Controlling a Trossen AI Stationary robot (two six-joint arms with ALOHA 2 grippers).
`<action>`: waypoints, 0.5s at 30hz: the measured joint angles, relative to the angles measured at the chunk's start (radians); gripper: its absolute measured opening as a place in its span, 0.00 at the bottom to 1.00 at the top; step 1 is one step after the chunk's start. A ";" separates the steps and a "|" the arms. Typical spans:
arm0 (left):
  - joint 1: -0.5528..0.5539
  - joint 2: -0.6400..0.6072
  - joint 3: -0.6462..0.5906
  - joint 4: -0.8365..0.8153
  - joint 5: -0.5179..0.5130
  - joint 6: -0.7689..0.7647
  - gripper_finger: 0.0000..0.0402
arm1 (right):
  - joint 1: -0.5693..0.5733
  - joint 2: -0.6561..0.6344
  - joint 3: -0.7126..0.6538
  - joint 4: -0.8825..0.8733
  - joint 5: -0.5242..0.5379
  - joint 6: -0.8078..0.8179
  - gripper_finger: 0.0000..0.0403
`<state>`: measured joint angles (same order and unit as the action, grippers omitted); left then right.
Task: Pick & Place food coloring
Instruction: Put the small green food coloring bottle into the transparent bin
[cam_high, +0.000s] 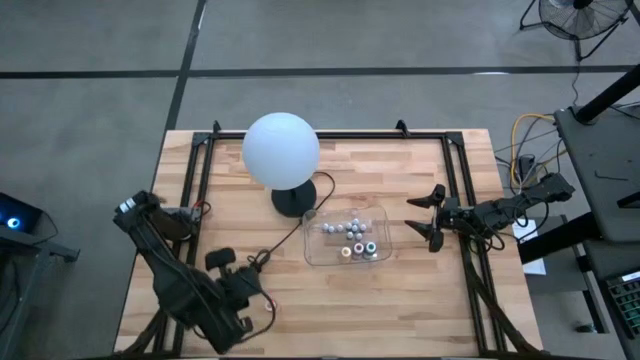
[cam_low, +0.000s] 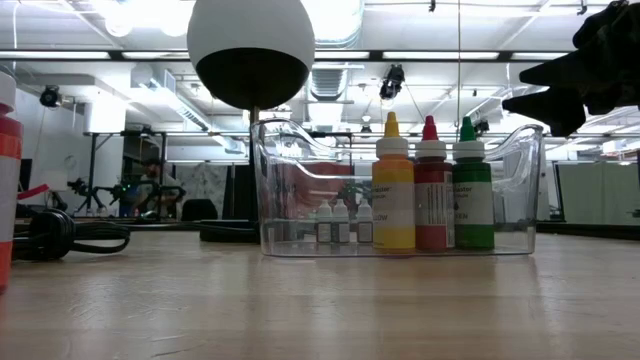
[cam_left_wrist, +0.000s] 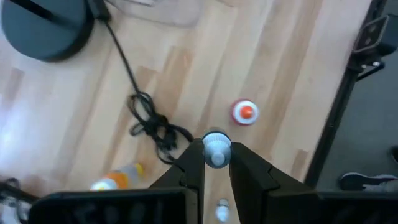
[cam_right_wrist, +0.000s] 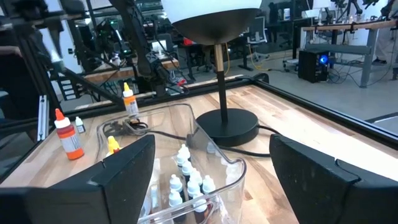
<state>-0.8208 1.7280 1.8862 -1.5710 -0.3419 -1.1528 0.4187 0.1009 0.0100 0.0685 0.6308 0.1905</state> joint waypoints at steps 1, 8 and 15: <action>0.006 -0.017 -0.012 -0.001 -0.005 0.013 0.08 | 0.000 0.000 0.000 0.000 0.000 0.000 0.75; 0.030 -0.153 -0.159 -0.001 -0.024 0.061 0.08 | 0.000 0.000 0.000 0.000 0.000 0.000 0.74; 0.052 -0.320 -0.346 0.006 -0.044 0.077 0.08 | -0.001 0.000 0.000 0.000 0.000 0.000 0.76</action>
<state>-0.7690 1.4082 1.5399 -1.5651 -0.3855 -1.0754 0.4175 0.1009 0.0099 0.0682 0.6308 0.1905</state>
